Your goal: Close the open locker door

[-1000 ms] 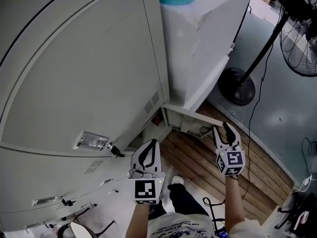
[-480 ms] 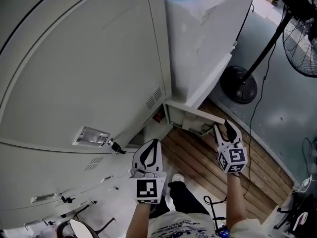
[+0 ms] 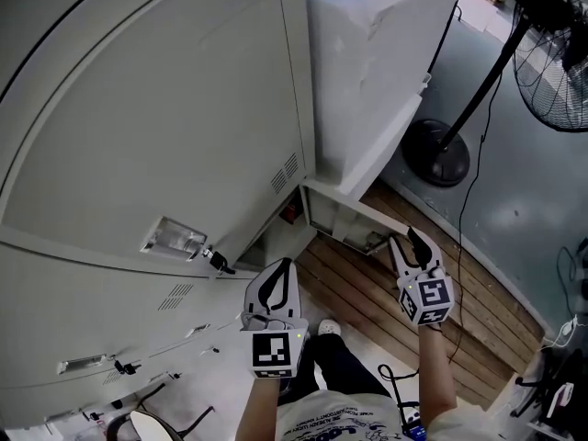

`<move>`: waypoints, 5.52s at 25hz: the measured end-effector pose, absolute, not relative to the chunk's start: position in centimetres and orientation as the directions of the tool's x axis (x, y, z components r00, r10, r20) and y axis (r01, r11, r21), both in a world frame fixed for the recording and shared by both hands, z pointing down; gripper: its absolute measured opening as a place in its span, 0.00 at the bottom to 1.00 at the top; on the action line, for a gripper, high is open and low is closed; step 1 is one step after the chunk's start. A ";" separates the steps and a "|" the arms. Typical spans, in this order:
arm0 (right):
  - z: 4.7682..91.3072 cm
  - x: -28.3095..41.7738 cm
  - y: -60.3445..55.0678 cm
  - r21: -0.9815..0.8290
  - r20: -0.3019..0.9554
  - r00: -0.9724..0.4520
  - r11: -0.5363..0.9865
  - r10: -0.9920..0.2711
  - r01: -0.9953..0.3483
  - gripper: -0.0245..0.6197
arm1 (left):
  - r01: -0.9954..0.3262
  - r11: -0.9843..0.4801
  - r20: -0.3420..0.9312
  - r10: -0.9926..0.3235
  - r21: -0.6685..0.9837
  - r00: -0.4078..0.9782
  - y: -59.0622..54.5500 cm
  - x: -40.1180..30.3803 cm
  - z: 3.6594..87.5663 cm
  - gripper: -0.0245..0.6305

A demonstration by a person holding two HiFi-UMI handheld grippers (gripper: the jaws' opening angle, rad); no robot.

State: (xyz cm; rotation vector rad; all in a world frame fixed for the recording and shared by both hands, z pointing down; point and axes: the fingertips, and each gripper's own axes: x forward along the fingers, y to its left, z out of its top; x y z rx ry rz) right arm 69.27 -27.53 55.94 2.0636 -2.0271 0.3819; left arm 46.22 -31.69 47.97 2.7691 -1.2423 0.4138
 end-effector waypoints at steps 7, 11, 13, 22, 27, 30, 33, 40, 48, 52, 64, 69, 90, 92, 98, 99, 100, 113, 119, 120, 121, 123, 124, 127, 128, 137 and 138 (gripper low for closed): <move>55.8 66.5 -25.6 -0.006 0.348 0.012 -0.015 -0.937 -1.000 0.25 | -0.739 -0.673 0.262 -0.719 -0.028 0.644 -30.5 44.5 47.4 0.04; 55.8 64.7 -24.6 -0.003 0.357 0.024 -0.027 -0.934 -1.000 0.20 | -0.736 -0.676 0.258 -0.716 -0.025 0.649 -29.9 43.0 47.1 0.04; 55.8 63.7 -24.1 -0.001 0.362 0.021 -0.023 -0.932 -1.000 0.20 | -0.735 -0.677 0.258 -0.715 -0.023 0.650 -29.6 42.2 47.0 0.04; 55.4 58.5 -23.0 0.009 0.372 -0.017 0.022 -0.928 -1.000 0.20 | -0.742 -0.670 0.239 -0.723 -0.016 0.648 -28.7 38.9 46.1 0.04; 55.3 55.5 -22.9 0.002 0.372 -0.053 0.058 -0.927 -0.998 0.18 | -0.759 -0.651 0.234 -0.740 -0.012 0.631 -28.5 36.8 45.9 0.04; 55.1 53.8 -23.0 0.004 0.376 -0.081 0.089 -0.923 -0.996 0.19 | -0.771 -0.637 0.229 -0.752 -0.010 0.618 -28.6 35.6 45.6 0.04; 55.1 52.0 -23.2 0.005 0.379 -0.112 0.123 -0.919 -0.992 0.20 | -0.783 -0.622 0.223 -0.764 -0.008 0.605 -28.6 34.5 45.4 0.04; 55.1 47.5 -24.2 0.000 0.373 -0.186 0.201 -0.909 -0.980 0.22 | -0.813 -0.582 0.216 -0.795 -0.007 0.567 -28.6 31.9 45.1 0.04; 55.0 44.3 -25.6 0.001 0.368 -0.215 0.231 -0.905 -0.973 0.24 | -0.856 -0.517 0.216 -0.837 -0.012 0.503 -28.5 28.4 44.9 0.04; 55.0 42.9 -26.4 0.003 0.363 -0.231 0.249 -0.903 -0.968 0.25 | -0.876 -0.482 0.219 -0.856 -0.010 0.468 -28.4 26.7 44.9 0.04; 55.2 38.2 -29.8 0.045 0.355 -0.269 0.304 -0.895 -0.952 0.24 | -0.923 -0.385 0.218 -0.902 -0.013 0.373 -28.1 22.8 44.9 0.04; 55.1 36.9 -31.4 0.034 0.343 -0.285 0.315 -0.895 -0.948 0.24 | -0.937 -0.349 0.220 -0.915 -0.011 0.338 -28.0 21.5 44.9 0.04; 55.3 34.1 -35.2 -0.006 0.314 -0.342 0.359 -0.886 -0.933 0.24 | -0.966 -0.259 0.224 -0.942 -0.020 0.248 -27.9 18.5 45.0 0.04; 55.2 34.1 -35.3 -0.015 0.313 -0.346 0.359 -0.885 -0.933 0.24 | -0.967 -0.256 0.224 -0.943 -0.021 0.245 -27.8 18.5 44.9 0.04; 55.2 33.9 -35.5 -0.040 0.311 -0.370 0.377 -0.875 -0.925 0.24 | -0.967 -0.252 0.221 -0.945 -0.028 0.240 -27.5 18.6 44.7 0.04; 55.2 33.8 -35.6 -0.045 0.311 -0.376 0.381 -0.873 -0.923 0.23 | -0.967 -0.252 0.220 -0.945 -0.029 0.240 -27.5 18.6 44.6 0.04; 55.3 33.8 -35.7 -0.051 0.312 -0.381 0.386 -0.870 -0.921 0.23 | -0.967 -0.253 0.219 -0.946 -0.030 0.241 -27.5 18.7 44.6 0.04; 53.6 34.5 -33.7 -0.070 0.284 -0.392 0.389 -0.875 -0.919 0.25 | -0.962 -0.270 0.197 -0.946 -0.035 0.258 -26.7 19.9 43.6 0.04; 51.4 36.5 -31.9 -0.070 0.253 -0.345 0.339 -0.904 -0.938 0.25 | -0.952 -0.303 0.179 -0.940 -0.034 0.292 -26.8 21.1 42.9 0.04; 50.8 36.9 -31.6 -0.073 0.243 -0.337 0.330 -0.909 -0.941 0.25 | -0.950 -0.309 0.174 -0.938 -0.034 0.299 -26.8 21.3 42.7 0.04; 50.2 37.3 -31.3 -0.076 0.233 -0.330 0.321 -0.915 -0.944 0.25 | -0.948 -0.316 0.170 -0.937 -0.035 0.306 -26.9 21.5 42.6 0.04; 48.7 38.1 -30.6 -0.082 0.208 -0.317 0.306 -0.925 -0.948 0.19 | -0.943 -0.330 0.160 -0.934 -0.036 0.321 -27.0 22.0 42.2 0.04; 47.9 38.4 -30.3 -0.086 0.193 -0.312 0.300 -0.931 -0.950 0.18 | -0.941 -0.336 0.154 -0.932 -0.035 0.327 -27.0 22.2 41.9 0.04; 45.4 39.5 -29.5 -0.092 0.144 -0.286 0.275 -0.947 -0.957 0.18 | -0.935 -0.354 0.135 -0.928 -0.032 0.347 -27.2 22.9 41.3 0.04; 44.6 39.9 -29.2 -0.091 0.128 -0.271 0.260 -0.954 -0.961 0.15 | -0.932 -0.361 0.132 -0.926 -0.032 0.354 -27.2 23.2 41.1 0.04; 40.8 43.4 -28.0 -0.093 0.066 -0.153 0.147 -0.986 -0.985 0.03 | -0.907 -0.421 0.093 -0.904 -0.028 0.417 -27.7 25.5 39.2 0.04; 40.5 43.6 -27.8 -0.088 0.063 -0.146 0.140 -0.987 -0.986 0.03 | -0.904 -0.428 0.087 -0.901 -0.027 0.424 -27.7 25.7 38.9 0.04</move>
